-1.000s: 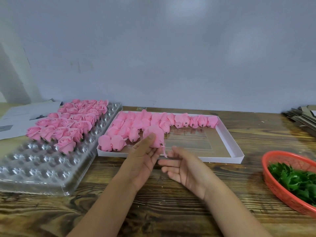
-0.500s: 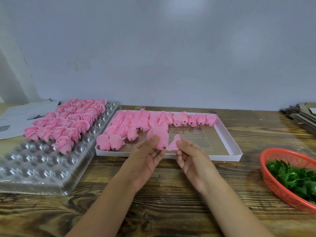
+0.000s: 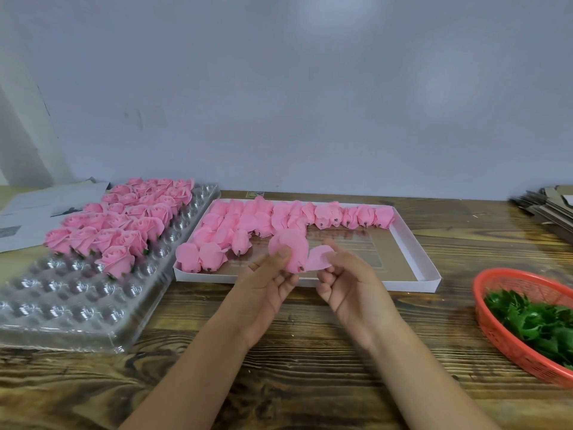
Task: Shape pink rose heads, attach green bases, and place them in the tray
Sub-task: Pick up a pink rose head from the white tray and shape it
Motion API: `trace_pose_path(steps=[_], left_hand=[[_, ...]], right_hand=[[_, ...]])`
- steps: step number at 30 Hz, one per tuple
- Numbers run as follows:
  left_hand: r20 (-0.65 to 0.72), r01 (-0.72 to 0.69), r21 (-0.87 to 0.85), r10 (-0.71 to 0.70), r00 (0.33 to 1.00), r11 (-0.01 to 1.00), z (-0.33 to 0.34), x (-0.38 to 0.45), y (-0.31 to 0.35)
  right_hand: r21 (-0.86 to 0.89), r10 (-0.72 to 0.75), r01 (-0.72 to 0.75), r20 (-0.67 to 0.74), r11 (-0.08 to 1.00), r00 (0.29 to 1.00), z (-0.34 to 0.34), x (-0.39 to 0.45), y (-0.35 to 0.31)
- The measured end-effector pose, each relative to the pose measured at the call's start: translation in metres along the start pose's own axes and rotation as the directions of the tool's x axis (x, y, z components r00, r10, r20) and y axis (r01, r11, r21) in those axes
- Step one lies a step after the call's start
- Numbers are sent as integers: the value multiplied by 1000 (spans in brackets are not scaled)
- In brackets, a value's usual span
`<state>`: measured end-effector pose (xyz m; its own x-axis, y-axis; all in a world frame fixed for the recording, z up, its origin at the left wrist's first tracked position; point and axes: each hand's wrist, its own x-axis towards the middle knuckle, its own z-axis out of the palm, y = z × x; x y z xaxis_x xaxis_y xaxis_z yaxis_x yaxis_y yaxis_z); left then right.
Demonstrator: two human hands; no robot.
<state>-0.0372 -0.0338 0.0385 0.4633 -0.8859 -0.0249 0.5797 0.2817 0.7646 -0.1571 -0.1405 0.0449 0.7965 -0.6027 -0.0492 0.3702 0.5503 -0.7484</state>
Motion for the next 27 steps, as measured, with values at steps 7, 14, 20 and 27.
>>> trace_pose_path(steps=[7,14,20,27], left_hand=[[2,-3,127,3,1000,992,1,-2,-2],[31,-15,283,7,999,959,2,-2,-6],[49,11,246,-23,999,969,3,-2,-4],[66,24,202,-38,997,979,2,-2,-2]], right_hand=[[0,-63,63,-16,998,998,-1,1,-1],[-38,-96,96,-14,995,995,4,-2,-1],[2,-82,82,5,997,997,4,-3,-1],[-52,-94,93,-13,994,996,3,-2,3]])
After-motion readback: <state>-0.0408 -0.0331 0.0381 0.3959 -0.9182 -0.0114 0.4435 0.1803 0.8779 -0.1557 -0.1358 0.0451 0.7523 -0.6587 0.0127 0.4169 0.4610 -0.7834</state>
